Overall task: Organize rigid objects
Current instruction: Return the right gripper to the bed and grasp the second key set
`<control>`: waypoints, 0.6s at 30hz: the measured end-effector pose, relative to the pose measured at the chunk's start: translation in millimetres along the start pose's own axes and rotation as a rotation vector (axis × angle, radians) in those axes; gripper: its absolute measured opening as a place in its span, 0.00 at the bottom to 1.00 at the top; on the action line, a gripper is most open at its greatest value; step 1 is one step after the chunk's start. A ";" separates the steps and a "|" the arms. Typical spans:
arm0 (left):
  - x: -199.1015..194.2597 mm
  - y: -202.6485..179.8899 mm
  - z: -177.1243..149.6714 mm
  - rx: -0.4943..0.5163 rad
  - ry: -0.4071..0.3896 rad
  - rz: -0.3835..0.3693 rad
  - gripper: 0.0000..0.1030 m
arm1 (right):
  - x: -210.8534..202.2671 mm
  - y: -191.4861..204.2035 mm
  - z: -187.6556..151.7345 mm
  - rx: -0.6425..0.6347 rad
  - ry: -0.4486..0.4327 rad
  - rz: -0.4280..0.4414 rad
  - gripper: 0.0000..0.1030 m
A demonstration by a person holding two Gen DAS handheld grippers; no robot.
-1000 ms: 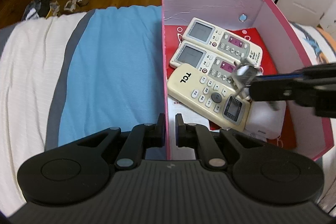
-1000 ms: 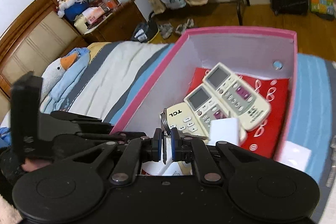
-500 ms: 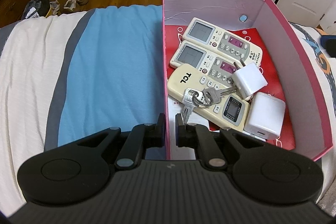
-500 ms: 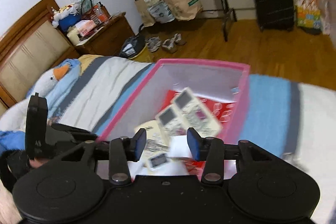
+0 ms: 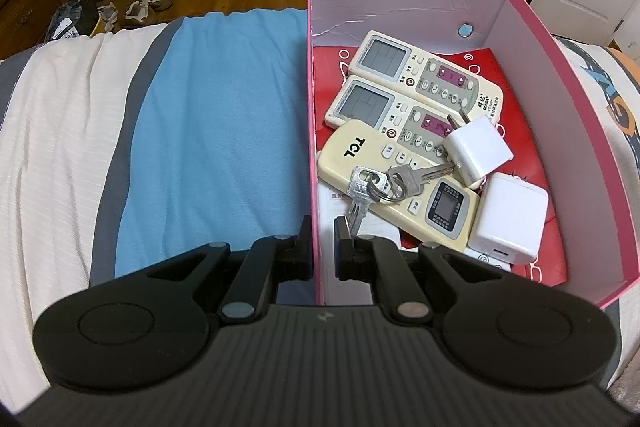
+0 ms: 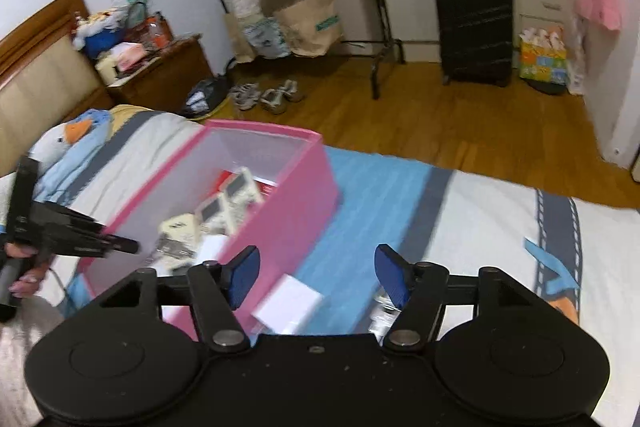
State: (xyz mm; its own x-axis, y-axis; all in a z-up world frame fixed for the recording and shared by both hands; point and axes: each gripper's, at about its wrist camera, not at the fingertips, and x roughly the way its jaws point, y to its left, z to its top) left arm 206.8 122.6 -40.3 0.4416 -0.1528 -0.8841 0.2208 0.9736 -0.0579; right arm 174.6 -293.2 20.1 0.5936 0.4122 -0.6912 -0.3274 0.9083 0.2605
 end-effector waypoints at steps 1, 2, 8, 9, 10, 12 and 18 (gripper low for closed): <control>0.0 0.1 0.0 -0.002 0.000 0.000 0.06 | 5.3 -7.3 -4.4 0.004 -0.016 -0.008 0.67; 0.0 0.4 -0.1 -0.007 0.000 0.000 0.06 | 10.8 -14.4 -10.2 -0.012 -0.047 -0.012 0.68; -1.8 -0.8 1.2 -0.009 0.002 0.005 0.06 | 54.5 -38.3 -33.2 -0.078 0.023 -0.131 0.68; -2.0 -0.7 0.9 -0.008 0.002 0.005 0.06 | 60.4 -39.1 -33.4 -0.074 0.048 -0.125 0.68; -2.2 -0.5 0.6 -0.007 0.001 0.004 0.06 | 64.4 -39.7 -34.3 -0.072 0.061 -0.113 0.68; -2.9 -0.3 0.5 -0.005 0.001 0.004 0.06 | 70.7 -37.4 -36.8 -0.083 0.081 -0.102 0.68; -3.4 -1.9 0.3 0.001 -0.005 0.009 0.06 | 97.4 -18.4 -50.9 -0.177 0.159 -0.184 0.72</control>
State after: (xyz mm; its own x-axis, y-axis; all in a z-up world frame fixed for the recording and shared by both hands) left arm 205.1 121.2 -37.0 0.4478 -0.1451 -0.8823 0.2180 0.9747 -0.0496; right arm 200.9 -273.5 -86.3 0.5366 0.2122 -0.8167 -0.3561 0.9344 0.0088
